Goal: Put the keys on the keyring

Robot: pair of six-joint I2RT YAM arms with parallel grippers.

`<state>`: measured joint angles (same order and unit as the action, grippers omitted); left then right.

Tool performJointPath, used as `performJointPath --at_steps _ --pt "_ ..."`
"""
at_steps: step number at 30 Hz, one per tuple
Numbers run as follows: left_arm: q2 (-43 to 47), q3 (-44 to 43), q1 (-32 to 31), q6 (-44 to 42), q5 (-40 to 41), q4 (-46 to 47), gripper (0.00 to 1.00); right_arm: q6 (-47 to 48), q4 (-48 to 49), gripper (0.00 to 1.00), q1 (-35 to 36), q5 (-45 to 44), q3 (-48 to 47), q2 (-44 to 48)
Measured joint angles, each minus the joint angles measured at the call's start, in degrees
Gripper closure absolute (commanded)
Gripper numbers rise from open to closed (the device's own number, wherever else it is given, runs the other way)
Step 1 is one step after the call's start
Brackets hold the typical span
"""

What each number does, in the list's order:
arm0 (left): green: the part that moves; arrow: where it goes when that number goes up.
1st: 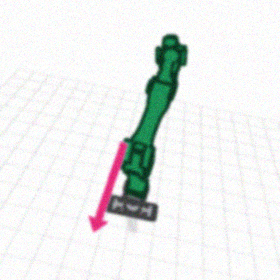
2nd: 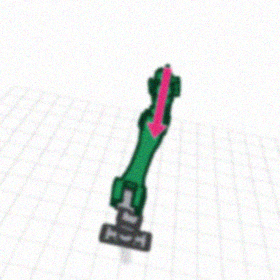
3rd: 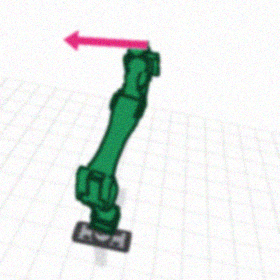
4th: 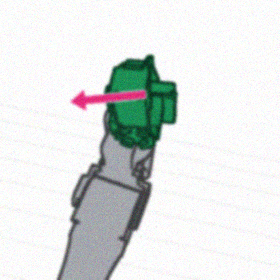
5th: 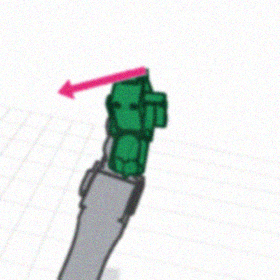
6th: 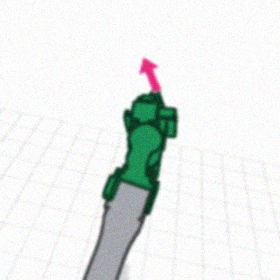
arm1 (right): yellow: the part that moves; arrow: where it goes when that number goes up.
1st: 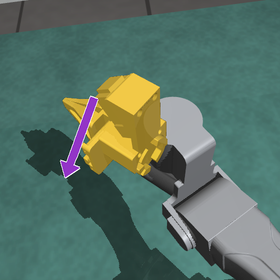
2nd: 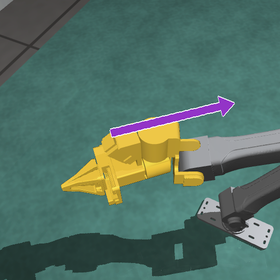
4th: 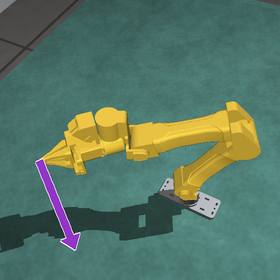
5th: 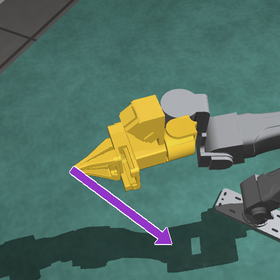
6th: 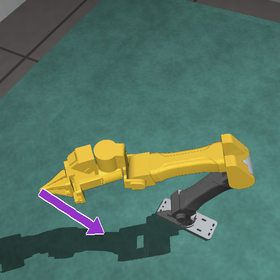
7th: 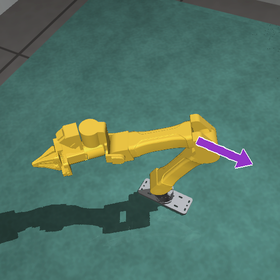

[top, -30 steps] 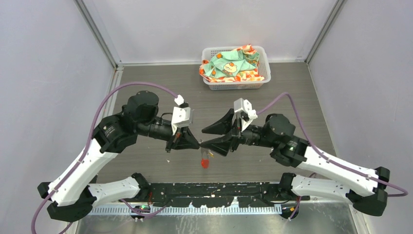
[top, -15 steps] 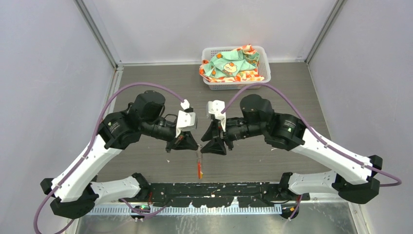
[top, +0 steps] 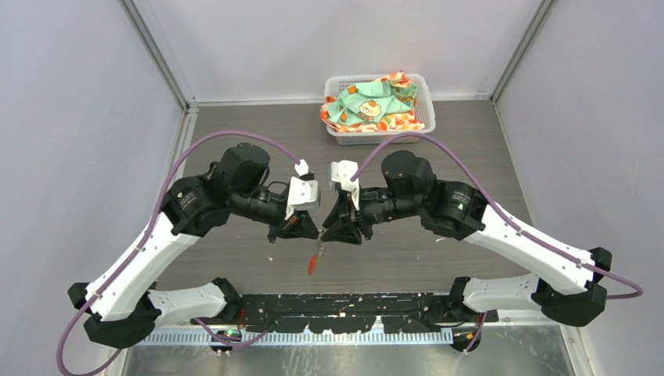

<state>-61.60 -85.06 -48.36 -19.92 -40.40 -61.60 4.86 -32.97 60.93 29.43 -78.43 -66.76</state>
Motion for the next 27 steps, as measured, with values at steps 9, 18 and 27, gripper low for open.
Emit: performJointPath --at_steps 9,18,27 --pt "0.0 0.0 0.0 0.0 0.2 0.0 1.00 -0.4 3.3 0.71 -0.2 -1.9 0.7 0.1" --pt "0.0 0.0 0.0 0.0 1.2 0.1 1.00 -0.6 3.5 0.99 -0.4 -0.2 0.8 0.1" --pt "0.0 0.0 0.0 0.0 2.0 -1.0 1.00 0.0 0.5 0.91 -0.8 1.6 -1.6 -2.4"
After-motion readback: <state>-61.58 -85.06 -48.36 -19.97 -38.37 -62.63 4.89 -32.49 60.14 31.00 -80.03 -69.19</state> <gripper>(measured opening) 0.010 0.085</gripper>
